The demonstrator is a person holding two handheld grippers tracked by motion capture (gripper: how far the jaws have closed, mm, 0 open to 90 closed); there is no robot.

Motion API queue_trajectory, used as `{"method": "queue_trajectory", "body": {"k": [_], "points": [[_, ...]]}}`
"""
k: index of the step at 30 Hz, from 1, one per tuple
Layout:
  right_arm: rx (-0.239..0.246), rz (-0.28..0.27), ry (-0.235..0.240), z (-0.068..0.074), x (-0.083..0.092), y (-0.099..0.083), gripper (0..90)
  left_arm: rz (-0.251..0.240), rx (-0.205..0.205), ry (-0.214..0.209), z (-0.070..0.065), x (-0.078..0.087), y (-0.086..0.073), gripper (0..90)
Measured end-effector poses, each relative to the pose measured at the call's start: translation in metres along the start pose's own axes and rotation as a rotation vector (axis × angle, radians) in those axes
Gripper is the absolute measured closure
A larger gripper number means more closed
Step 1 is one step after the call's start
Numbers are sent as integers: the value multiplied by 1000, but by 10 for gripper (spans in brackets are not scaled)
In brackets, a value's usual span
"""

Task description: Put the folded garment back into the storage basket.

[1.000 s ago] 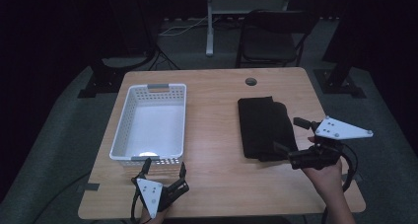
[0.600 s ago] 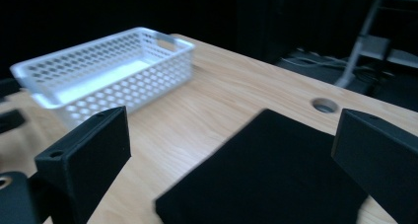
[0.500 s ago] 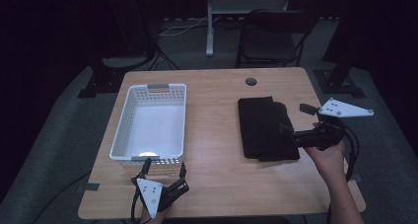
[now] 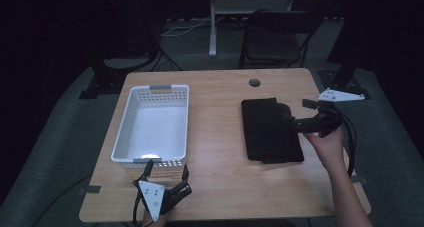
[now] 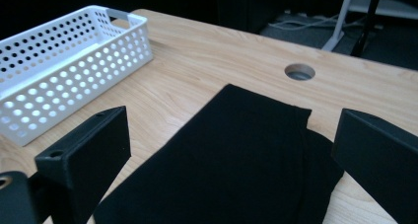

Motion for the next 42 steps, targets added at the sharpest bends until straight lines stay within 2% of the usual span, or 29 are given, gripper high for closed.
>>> {"method": "queue_trajectory", "body": {"k": [8,13,18,33,42], "points": [[-44,74,-13,-18,-27,-14,12,1,-1,0,0,0,0,22],[-62,125,-11,-24,-42,-23,11,2,-1,0,0,0,0,22],[-72,153,-21,-30,-53,-30,11,2,-1,0,0,0,0,22],[-92,236,-34,-36,-78,-49,12,0,-1,0,0,0,0,22],[-132,300,-8,-40,-91,-62,12,1,-1,0,0,0,0,22]]}}
Point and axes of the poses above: each handheld gripper's, and its own axes: x roughly backward along the jaws, y roughly out of its top, z roughly to its left, the point moved 8 cm from there along -x, roughly forward along the jaws, and after that the axes turned 15 degrees about -y, right-handed, at the moved point
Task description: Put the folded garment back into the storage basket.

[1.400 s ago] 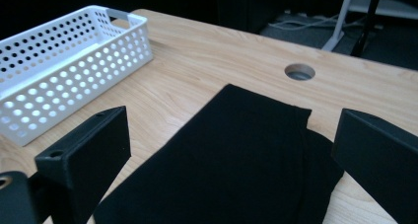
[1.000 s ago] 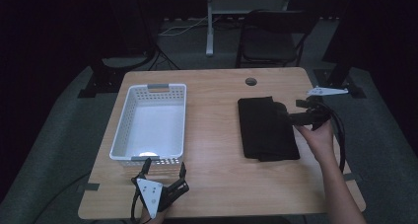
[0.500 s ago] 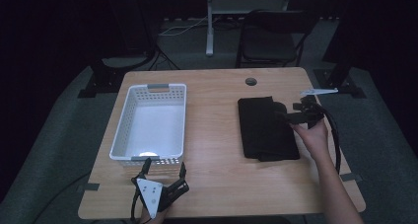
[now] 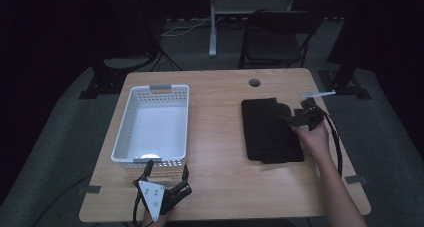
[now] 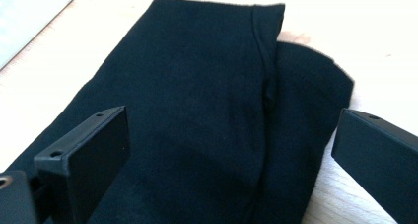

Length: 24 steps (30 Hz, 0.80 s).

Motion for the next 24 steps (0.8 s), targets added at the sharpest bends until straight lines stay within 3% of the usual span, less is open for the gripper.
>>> {"method": "queue_trajectory", "body": {"k": [19,24], "points": [[-8,74,3,1,-27,-15,11,1,0,0,0,0,0,22],[98,87,-64,7,-30,-18,0,1,0,0,0,0,0,22]]}}
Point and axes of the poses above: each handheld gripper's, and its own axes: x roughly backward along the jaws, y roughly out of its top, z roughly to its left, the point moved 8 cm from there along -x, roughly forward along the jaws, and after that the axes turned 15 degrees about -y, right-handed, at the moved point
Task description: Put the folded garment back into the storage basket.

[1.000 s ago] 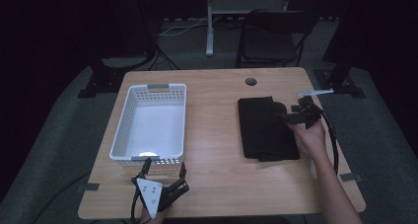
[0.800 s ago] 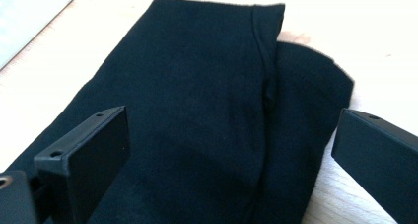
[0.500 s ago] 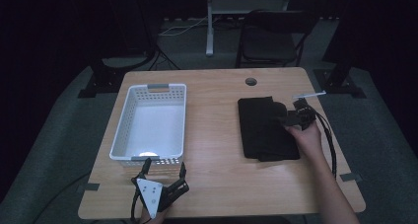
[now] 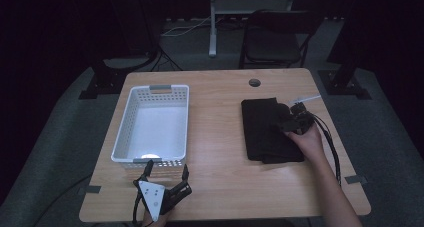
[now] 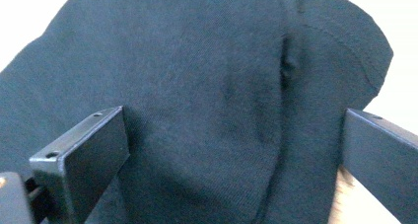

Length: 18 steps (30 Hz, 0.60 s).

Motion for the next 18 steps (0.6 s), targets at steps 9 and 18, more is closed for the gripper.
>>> {"method": "queue_trajectory", "body": {"k": [9,18], "points": [[34,38,-9,5,5,-1,143,0,0,0,0,0,0,22],[-39,41,99,11,12,-1,492,-3,0,-1,0,0,0,22]]}}
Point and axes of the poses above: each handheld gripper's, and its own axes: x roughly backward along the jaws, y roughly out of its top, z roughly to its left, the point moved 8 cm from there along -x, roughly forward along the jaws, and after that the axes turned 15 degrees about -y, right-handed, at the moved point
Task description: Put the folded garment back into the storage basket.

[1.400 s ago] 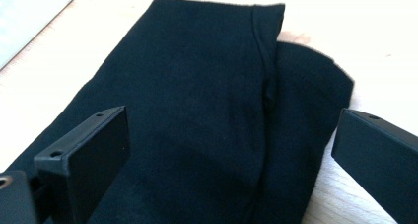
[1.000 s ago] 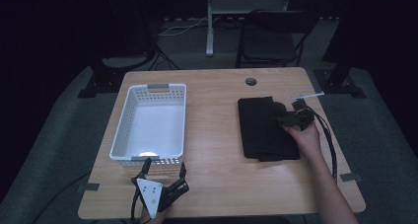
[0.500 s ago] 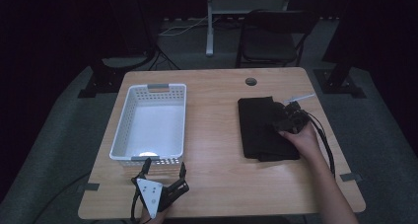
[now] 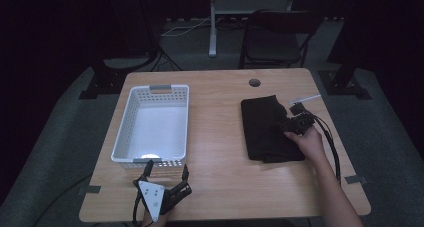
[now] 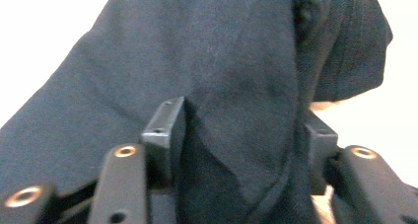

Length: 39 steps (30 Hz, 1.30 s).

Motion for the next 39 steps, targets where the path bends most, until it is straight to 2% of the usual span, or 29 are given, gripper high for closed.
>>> {"method": "queue_trajectory", "body": {"k": [4,7,12,15,23,32,39], "points": [[-40,-1,48,-2,0,-1,578,2,0,0,0,0,0,22],[-60,-7,65,-3,2,-1,630,2,0,0,0,0,0,22],[-78,-8,71,-3,3,-1,657,3,0,0,0,0,0,22],[-92,-6,77,-2,6,0,670,3,0,0,0,0,0,22],[-143,-38,128,2,19,6,677,3,0,0,0,0,0,22],[-144,-84,149,8,35,13,680,2,0,0,0,0,0,22],[-165,-135,178,13,53,22,684,3,0,0,0,0,0,22]]}}
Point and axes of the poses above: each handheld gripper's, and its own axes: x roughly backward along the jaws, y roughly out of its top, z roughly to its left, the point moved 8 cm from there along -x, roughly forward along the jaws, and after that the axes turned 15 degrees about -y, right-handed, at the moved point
